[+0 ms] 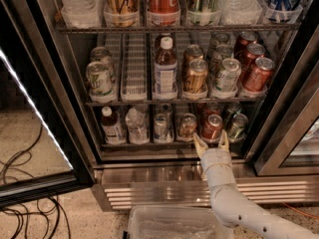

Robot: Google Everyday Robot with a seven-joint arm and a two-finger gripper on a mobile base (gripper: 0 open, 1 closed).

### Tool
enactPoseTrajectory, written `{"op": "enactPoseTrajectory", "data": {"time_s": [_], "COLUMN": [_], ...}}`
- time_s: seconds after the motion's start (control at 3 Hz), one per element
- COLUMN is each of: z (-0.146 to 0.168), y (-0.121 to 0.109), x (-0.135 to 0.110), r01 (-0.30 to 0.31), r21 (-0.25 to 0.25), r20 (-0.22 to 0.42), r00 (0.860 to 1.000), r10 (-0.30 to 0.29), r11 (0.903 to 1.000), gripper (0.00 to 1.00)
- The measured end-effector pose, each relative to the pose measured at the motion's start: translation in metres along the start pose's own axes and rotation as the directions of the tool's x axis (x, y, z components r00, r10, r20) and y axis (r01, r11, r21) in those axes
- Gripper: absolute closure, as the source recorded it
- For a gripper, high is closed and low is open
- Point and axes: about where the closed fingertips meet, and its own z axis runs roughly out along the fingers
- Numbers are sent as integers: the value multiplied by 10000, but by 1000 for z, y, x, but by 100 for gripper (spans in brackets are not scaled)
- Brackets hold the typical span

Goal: Pick coke can from bottom shelf of fridge

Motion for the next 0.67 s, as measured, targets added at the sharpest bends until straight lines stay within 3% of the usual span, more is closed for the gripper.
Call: {"op": "enactPoseTrajectory", "data": {"time_s": [0.33, 0.67], "z": [2, 49], "y": [-7, -28], "x": [6, 12], "r01": [-64, 38], "r21": [235, 505], "r20": [-55, 270], "r00": [10000, 9996], "r10": [65, -52], "r11": [9997, 9987], "gripper": [32, 38]}}
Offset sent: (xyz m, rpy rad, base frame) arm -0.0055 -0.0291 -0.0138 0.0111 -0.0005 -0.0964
